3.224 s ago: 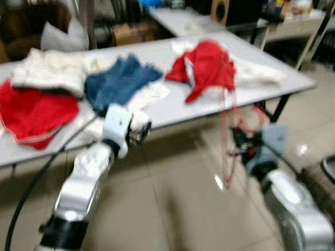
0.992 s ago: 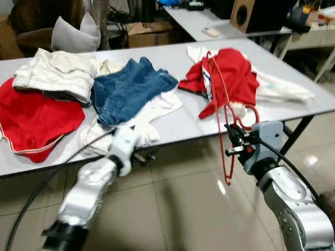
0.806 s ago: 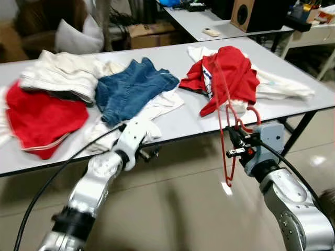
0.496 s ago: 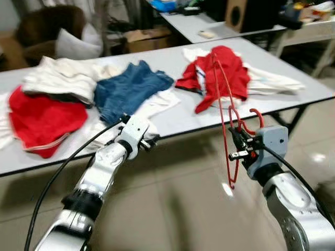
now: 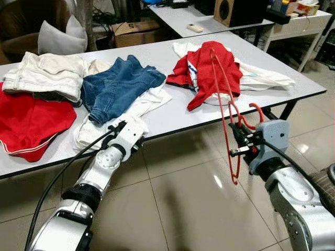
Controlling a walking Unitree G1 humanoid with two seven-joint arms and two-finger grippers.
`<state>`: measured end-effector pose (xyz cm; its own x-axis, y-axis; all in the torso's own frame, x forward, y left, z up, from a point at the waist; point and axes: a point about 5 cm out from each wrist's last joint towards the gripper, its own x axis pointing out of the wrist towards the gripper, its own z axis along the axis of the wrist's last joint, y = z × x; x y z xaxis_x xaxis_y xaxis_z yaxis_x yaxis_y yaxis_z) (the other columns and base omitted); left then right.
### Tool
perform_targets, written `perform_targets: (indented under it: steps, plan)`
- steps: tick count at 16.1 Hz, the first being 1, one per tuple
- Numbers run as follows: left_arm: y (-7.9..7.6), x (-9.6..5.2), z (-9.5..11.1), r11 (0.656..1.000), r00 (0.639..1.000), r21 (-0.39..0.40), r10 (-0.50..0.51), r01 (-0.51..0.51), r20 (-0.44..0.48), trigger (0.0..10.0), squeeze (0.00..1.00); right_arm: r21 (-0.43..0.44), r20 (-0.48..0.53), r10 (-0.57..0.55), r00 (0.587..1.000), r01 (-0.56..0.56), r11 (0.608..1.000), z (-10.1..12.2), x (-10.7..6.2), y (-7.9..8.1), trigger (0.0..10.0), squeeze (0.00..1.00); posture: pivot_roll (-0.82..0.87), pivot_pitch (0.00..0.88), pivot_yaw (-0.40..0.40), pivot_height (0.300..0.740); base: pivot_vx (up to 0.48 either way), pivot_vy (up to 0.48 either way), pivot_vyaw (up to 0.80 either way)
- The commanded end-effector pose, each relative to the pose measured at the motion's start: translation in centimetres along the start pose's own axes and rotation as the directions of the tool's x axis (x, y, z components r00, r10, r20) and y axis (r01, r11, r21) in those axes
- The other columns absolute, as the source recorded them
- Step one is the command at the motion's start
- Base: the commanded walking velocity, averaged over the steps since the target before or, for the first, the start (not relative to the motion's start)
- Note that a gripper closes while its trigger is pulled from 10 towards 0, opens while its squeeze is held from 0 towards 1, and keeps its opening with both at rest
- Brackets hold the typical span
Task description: Hang hanger
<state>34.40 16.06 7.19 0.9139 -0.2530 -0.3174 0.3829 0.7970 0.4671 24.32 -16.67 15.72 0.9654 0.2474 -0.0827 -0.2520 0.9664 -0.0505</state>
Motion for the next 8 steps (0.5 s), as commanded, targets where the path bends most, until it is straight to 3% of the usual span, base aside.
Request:
perform_targets:
  steps: [1, 4, 8]
  plan:
    - [0.39, 0.06, -0.07, 1.000, 1.000, -0.001, 0.012, -0.012, -0.001, 0.0, 0.00, 0.006, 0.004, 0.012, 1.000, -0.012, 1.000, 0.32, -0.57, 0.54, 10.0, 0.00, -0.25, 0.043, 0.042, 0.740, 0.000, 0.000, 0.00]
    - [0.29, 0.08, 0.55, 0.998, 0.998, -0.064, -0.024, 0.028, 0.058, 0.0, 0.00, 0.015, -0.009, 0.027, 1.000, -0.026, 1.000, 0.07, -1.35, 1.01, 10.0, 0.00, -0.23, 0.050, 0.040, 0.740, 0.000, 0.000, 0.00]
    - [0.03, -0.12, -0.02, 0.994, 0.996, -0.086, -0.066, 0.071, 0.056, 0.0, 0.00, 0.015, -0.012, 0.025, 1.000, -0.025, 1.000, -0.16, -0.75, 0.96, 10.0, 0.00, -0.20, 0.025, 0.045, 0.740, 0.000, 0.000, 0.00]
